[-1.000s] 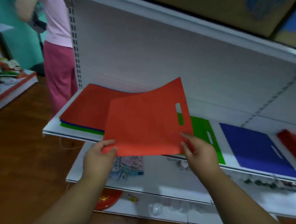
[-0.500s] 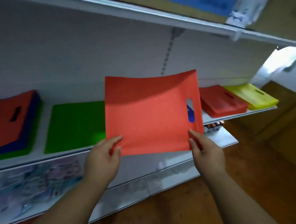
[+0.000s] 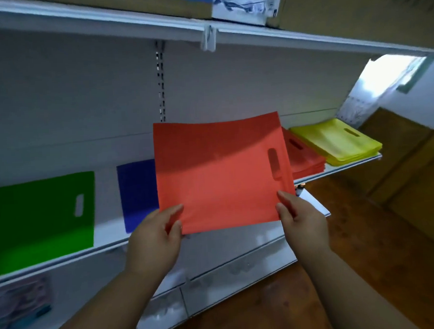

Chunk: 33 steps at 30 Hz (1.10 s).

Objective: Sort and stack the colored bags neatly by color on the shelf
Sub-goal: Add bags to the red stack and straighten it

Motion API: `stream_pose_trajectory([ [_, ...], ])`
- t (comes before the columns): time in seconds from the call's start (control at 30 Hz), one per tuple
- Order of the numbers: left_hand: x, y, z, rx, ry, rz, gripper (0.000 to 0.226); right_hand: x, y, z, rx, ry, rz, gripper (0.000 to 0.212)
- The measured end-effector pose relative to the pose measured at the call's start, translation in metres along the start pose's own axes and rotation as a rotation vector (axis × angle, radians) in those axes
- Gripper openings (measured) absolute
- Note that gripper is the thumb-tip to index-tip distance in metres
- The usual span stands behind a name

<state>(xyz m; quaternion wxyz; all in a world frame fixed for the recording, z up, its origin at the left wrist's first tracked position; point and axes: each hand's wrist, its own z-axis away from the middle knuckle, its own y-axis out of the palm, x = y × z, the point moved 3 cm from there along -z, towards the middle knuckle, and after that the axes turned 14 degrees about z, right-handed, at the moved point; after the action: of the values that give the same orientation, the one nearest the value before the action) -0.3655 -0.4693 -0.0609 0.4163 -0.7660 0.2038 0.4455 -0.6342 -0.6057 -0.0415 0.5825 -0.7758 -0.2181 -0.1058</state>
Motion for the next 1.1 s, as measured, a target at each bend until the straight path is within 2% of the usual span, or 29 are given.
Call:
stream_pose_trajectory([
  [0.17,-0.013,0.052,-0.061,0.021,-0.062,-0.034,0.038,-0.032,-0.002,-0.060,0.018,0.031,0.090,0.033],
  [0.33,-0.044,0.106,-0.093,0.040,0.006,-0.132,0.036,-0.073,-0.016,-0.132,0.004,0.033,0.136,0.034],
  [0.47,-0.065,0.157,-0.124,-0.045,0.059,-0.231,0.031,-0.110,-0.006,-0.196,0.041,-0.061,0.197,0.033],
  [0.57,-0.072,0.204,-0.133,-0.075,-0.002,-0.284,0.029,-0.137,0.005,-0.248,0.133,-0.132,0.268,0.033],
  [0.67,-0.082,0.241,-0.138,-0.066,-0.020,-0.403,0.016,-0.160,0.015,-0.288,0.193,-0.210,0.315,0.031],
  [0.73,-0.088,0.260,-0.144,-0.038,-0.022,-0.486,0.009,-0.174,0.024,-0.306,0.239,-0.252,0.352,0.027],
  [0.83,-0.094,0.279,-0.152,-0.046,0.006,-0.578,0.012,-0.188,0.035,-0.323,0.281,-0.295,0.408,0.024],
  [0.97,-0.090,0.296,-0.157,-0.022,-0.039,-0.681,0.015,-0.196,0.045,-0.335,0.338,-0.325,0.449,0.026],
  [1.1,-0.089,0.304,-0.157,-0.015,-0.035,-0.730,0.015,-0.193,0.045,-0.340,0.336,-0.338,0.508,0.028],
])
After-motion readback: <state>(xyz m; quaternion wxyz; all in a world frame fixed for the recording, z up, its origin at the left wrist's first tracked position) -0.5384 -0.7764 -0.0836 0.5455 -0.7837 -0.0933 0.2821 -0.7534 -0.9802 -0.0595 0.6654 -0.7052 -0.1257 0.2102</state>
